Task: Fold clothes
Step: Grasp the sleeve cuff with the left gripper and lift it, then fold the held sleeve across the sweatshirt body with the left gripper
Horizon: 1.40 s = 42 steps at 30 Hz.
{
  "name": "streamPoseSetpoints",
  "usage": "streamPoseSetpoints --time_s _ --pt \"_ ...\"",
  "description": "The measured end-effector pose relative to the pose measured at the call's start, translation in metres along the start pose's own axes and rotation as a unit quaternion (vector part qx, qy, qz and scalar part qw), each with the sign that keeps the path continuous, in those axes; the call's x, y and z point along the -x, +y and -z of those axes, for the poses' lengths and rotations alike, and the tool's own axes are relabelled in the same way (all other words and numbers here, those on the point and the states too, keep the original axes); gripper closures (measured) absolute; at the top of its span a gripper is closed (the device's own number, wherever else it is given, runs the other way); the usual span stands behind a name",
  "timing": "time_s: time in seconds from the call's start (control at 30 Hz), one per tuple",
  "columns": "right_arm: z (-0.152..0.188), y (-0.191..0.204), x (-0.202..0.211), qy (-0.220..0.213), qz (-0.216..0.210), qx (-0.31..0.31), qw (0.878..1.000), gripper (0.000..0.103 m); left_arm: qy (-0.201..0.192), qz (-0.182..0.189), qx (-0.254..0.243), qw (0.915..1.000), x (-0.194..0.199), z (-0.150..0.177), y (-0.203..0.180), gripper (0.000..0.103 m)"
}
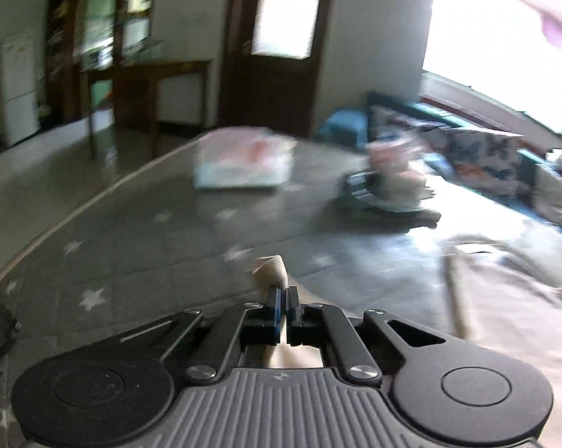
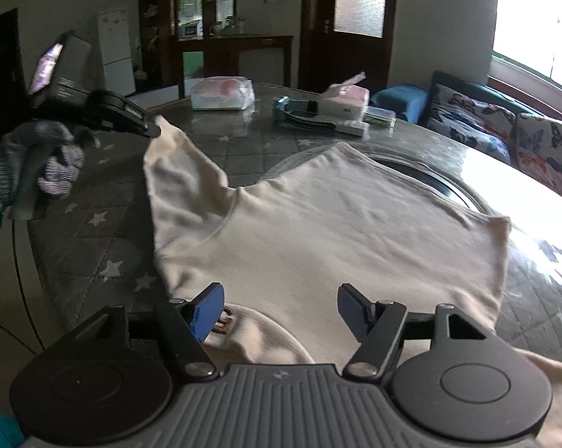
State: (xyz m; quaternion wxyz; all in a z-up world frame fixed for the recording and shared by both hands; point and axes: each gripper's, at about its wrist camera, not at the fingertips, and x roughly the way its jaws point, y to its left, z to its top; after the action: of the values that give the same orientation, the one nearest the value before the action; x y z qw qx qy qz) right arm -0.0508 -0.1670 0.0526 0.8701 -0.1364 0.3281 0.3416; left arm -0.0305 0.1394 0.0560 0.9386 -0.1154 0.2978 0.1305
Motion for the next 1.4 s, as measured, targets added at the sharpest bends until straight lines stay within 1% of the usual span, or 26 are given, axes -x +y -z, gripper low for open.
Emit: streamPoseSetpoints --time_s 0.07,0.17,0.27,0.33,0.43,0.5,0.57,0.6,0.67,0.73,0.77,0.8,0.83,0.9,0.93,0.97,1.03,1.07,1.17,1.23,1.3,1.37,1.4 --pt "0.002 -0.005 0.004 -0.002 0.006 -0.008 1.000 0.034 -0.008 0.032 -0.013 0.9994 0.013 0.000 -0.017 0.101" --pt "0.006 -0.014 0.011 -0.007 0.012 -0.024 1.000 0.035 -0.019 0.080 -0.033 0.9961 0.033 -0.001 -0.042 0.101" --pt "0.009 -0.022 0.019 -0.015 0.022 -0.037 0.999 0.036 -0.030 0.128 -0.053 0.9899 0.052 -0.002 -0.068 0.101" --pt "0.012 -0.029 0.024 -0.019 0.029 -0.049 0.998 0.036 -0.032 0.165 -0.071 0.9833 0.063 0.003 -0.089 0.101" --pt "0.017 -0.040 0.031 -0.024 0.042 -0.069 0.996 0.038 -0.025 0.211 -0.096 0.9725 0.071 0.015 -0.120 0.101" --pt "0.021 -0.048 0.034 -0.026 0.047 -0.084 0.995 0.041 -0.015 0.232 -0.114 0.9660 0.071 0.024 -0.136 0.100" --pt "0.024 -0.056 0.037 -0.026 0.051 -0.102 0.993 0.042 0.001 0.245 -0.137 0.9598 0.068 0.036 -0.152 0.100" --pt "0.026 -0.060 0.038 -0.025 0.052 -0.110 0.992 0.043 0.010 0.252 -0.148 0.9563 0.067 0.041 -0.159 0.097" --pt "0.029 -0.067 0.039 -0.024 0.054 -0.125 0.990 0.043 0.032 0.260 -0.171 0.9498 0.063 0.051 -0.169 0.097" --pt "0.029 -0.071 0.038 -0.024 0.050 -0.133 0.990 0.043 0.043 0.262 -0.192 0.9446 0.060 0.059 -0.172 0.090" --pt "0.029 -0.072 0.037 -0.024 0.048 -0.137 0.989 0.044 0.045 0.259 -0.202 0.9436 0.060 0.063 -0.173 0.086" --pt "0.028 -0.073 0.036 -0.023 0.048 -0.139 0.989 0.043 0.042 0.255 -0.209 0.9432 0.062 0.066 -0.172 0.080" --pt "0.027 -0.073 0.033 -0.022 0.044 -0.141 0.989 0.044 0.035 0.250 -0.214 0.9437 0.066 0.068 -0.168 0.075" --pt "0.024 -0.071 0.027 -0.018 0.035 -0.142 0.989 0.045 0.018 0.237 -0.221 0.9459 0.071 0.069 -0.158 0.056" --pt "0.022 -0.069 0.024 -0.017 0.030 -0.142 0.989 0.045 0.009 0.229 -0.223 0.9475 0.073 0.069 -0.152 0.053" --pt "0.020 -0.068 0.021 -0.015 0.025 -0.141 0.990 0.046 0.003 0.220 -0.224 0.9495 0.075 0.068 -0.145 0.053" --pt "0.016 -0.065 0.011 -0.009 0.014 -0.143 0.990 0.049 -0.009 0.190 -0.226 0.9554 0.077 0.069 -0.129 0.051" --pt "0.015 -0.064 0.006 -0.005 0.009 -0.146 0.989 0.051 -0.009 0.178 -0.224 0.9583 0.076 0.070 -0.121 0.049" --pt "0.012 -0.061 -0.013 0.009 -0.005 -0.154 0.988 0.056 -0.009 0.140 -0.218 0.9659 0.072 0.072 -0.098 0.048" --pt "0.010 -0.060 -0.025 0.019 -0.014 -0.162 0.987 0.061 0.002 0.120 -0.213 0.9695 0.068 0.077 -0.085 0.048" --pt "0.009 -0.057 -0.030 0.018 -0.012 -0.160 0.987 0.061 0.008 0.108 -0.210 0.9716 0.066 0.081 -0.075 0.048" --pt "0.008 -0.055 -0.032 0.019 -0.009 -0.158 0.987 0.067 0.012 0.103 -0.203 0.9737 0.064 0.084 -0.068 0.047" --pt "0.007 -0.054 -0.033 0.020 -0.008 -0.158 0.987 0.074 0.014 0.102 -0.199 0.9747 0.063 0.085 -0.066 0.047"
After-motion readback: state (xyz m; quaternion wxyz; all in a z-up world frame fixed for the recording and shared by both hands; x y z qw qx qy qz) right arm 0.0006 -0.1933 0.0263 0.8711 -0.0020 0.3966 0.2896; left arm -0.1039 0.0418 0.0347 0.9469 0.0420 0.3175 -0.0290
